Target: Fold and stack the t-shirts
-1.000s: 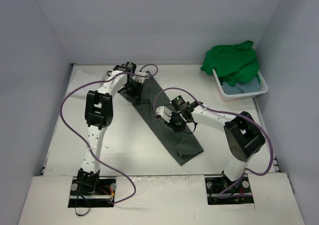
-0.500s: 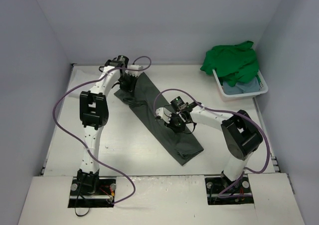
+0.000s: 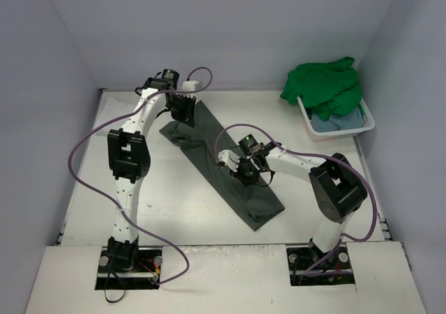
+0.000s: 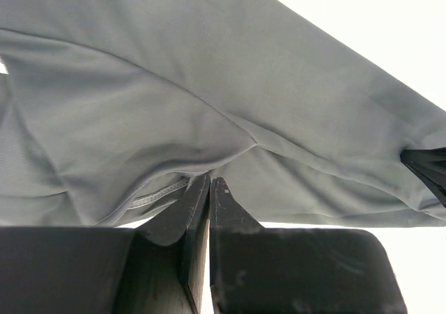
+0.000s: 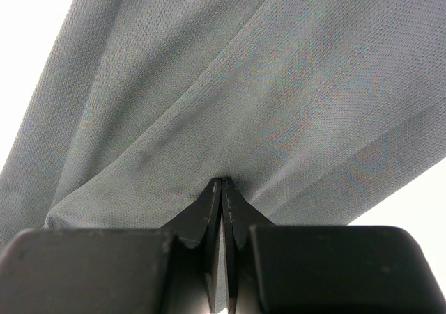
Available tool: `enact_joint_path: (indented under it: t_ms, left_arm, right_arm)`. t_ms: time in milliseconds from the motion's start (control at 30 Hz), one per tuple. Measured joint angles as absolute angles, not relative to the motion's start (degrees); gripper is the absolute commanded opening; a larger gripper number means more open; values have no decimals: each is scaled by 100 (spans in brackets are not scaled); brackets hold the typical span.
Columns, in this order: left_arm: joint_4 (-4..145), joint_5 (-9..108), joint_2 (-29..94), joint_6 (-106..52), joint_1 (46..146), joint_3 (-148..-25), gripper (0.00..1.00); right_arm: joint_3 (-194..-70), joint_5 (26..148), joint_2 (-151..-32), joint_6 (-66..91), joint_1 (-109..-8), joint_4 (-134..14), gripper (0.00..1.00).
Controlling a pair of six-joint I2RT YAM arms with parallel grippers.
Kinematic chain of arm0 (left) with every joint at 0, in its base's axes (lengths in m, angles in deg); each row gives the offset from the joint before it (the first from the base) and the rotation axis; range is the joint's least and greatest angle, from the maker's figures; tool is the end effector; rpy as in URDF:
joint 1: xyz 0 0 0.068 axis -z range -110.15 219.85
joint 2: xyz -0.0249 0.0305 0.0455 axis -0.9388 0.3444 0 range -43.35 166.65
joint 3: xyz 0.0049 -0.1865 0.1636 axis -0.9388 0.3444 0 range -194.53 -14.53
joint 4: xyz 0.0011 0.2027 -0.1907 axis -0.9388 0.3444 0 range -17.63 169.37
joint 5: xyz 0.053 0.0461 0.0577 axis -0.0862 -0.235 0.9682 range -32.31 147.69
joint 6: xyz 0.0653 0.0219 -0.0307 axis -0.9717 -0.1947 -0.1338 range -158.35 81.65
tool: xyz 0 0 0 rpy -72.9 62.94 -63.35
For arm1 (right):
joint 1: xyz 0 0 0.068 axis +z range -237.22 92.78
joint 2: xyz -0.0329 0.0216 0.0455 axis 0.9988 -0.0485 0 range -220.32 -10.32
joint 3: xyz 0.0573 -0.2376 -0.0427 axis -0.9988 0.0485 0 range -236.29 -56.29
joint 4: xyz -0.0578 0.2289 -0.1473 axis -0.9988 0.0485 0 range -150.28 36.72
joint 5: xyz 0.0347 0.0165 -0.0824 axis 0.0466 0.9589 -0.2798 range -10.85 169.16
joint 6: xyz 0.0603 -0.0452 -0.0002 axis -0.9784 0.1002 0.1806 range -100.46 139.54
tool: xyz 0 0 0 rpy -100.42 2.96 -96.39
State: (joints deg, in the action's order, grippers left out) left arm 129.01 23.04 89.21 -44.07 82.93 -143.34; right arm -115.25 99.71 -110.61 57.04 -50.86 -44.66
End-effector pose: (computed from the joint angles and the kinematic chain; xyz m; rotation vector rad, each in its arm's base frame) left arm 0.4885 -0.1506 0.2221 0.6228 2.4774 -0.8357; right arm 0.2866 0.2389 0.1076 -1.6271 1.9385 0.4508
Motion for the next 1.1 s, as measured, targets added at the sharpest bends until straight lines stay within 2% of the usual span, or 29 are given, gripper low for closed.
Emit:
enact_joint_path:
  t_ms: [500,833,1100]
  left_arm:
    - [12650,2297,9388,-4424,8567,-13433,0]
    - [12311,2264,9185,-4567,8637,-12802,0]
    - [12291,2315,9154,-4584,8641,-12782,0]
  right_arm:
    - [-11523,9980,-11061,5704,-5086,-4466,0]
    - [-11521,9984,-11061,5706,-5086,-4466,0]
    - [-11499,9995,-11055,5719,-5086,-4490,0]
